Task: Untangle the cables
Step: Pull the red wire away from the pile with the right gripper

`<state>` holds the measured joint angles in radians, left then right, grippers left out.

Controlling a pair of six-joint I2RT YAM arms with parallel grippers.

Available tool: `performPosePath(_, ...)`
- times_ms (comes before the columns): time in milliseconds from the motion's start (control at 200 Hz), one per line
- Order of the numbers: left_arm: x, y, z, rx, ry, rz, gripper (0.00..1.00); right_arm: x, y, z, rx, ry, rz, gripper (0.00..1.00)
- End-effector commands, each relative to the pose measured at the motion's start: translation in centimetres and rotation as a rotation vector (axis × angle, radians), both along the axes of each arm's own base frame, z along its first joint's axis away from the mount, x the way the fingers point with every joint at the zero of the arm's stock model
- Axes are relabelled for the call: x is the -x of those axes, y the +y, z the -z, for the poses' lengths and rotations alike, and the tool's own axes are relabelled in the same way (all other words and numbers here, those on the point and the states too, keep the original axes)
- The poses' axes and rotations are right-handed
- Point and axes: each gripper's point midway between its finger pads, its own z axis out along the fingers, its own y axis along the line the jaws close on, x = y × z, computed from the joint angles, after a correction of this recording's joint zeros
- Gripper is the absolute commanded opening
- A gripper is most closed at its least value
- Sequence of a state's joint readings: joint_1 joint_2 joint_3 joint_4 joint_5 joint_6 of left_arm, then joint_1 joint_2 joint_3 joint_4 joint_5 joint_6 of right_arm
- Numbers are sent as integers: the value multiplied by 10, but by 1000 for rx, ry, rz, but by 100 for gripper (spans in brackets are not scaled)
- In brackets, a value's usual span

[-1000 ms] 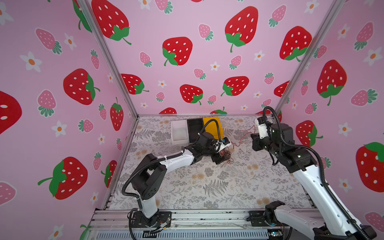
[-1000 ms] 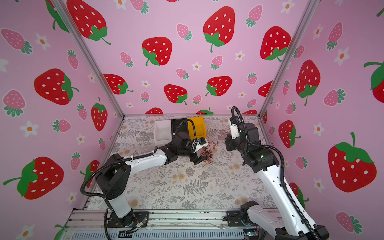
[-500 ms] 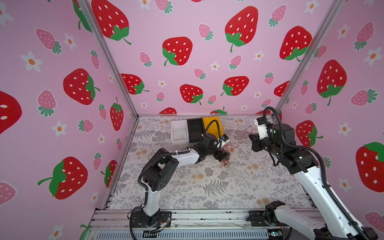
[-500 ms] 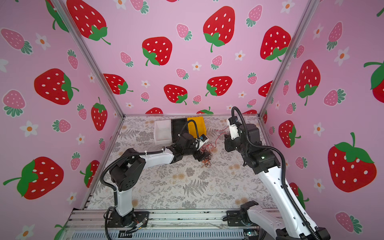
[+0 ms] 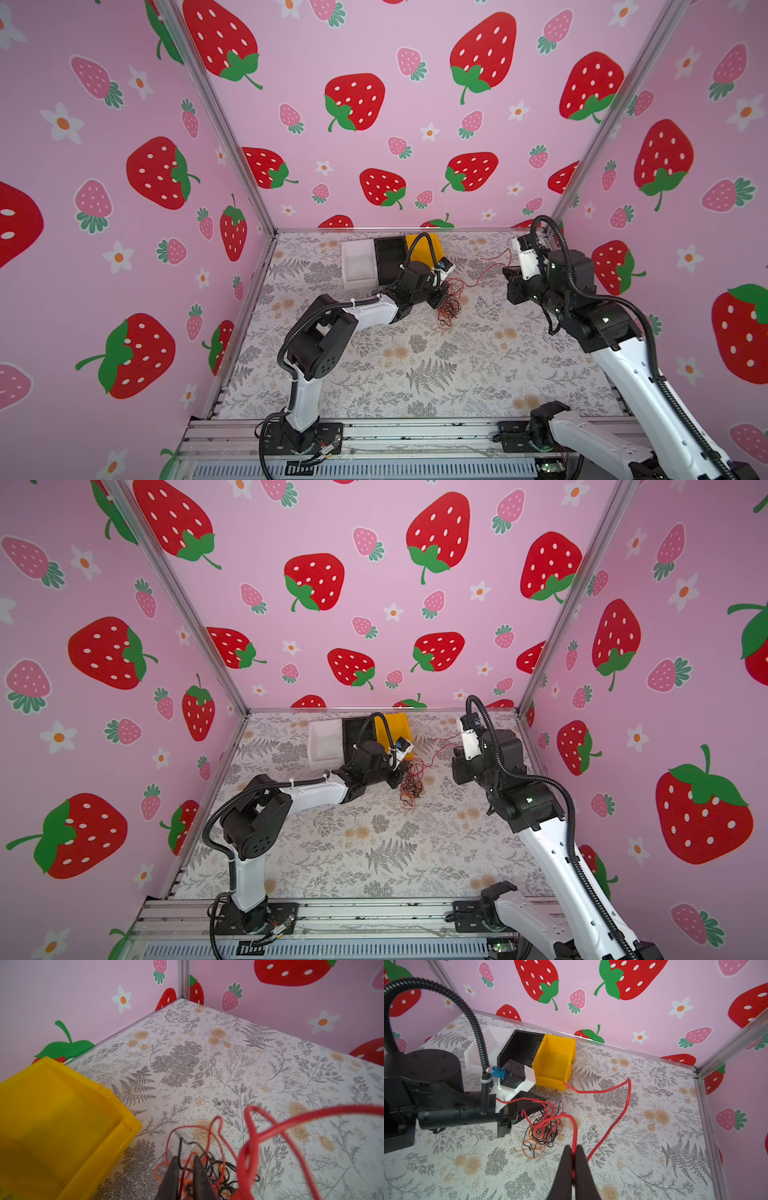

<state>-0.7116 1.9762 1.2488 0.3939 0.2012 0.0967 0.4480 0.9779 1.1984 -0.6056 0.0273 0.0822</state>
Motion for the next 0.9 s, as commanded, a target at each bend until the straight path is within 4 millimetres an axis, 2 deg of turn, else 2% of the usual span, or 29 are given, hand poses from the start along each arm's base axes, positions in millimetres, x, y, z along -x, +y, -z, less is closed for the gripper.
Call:
performPosePath(0,-3,7,-22,34,-44,-10,0,-2,-16,-10,64,-33,67,0)
performPosePath(155,0,16,-21,6,-44,-3,0,-6,-41,-7,128,-28,195,0)
performPosePath(445,5,39,-12,-18,-3,-6,0,-2,-82,-39,105,-134,369,0)
performPosePath(670,12,43,-9,-42,4,11,0,-1,-106,-46,128,-146,465,0)
performPosePath(825,10,49,-8,-42,12,-4,0,-3,-128,-37,220,-110,546,0)
performPosePath(895,11,50,-10,-35,13,0,0,-4,-132,-30,258,-91,552,0)
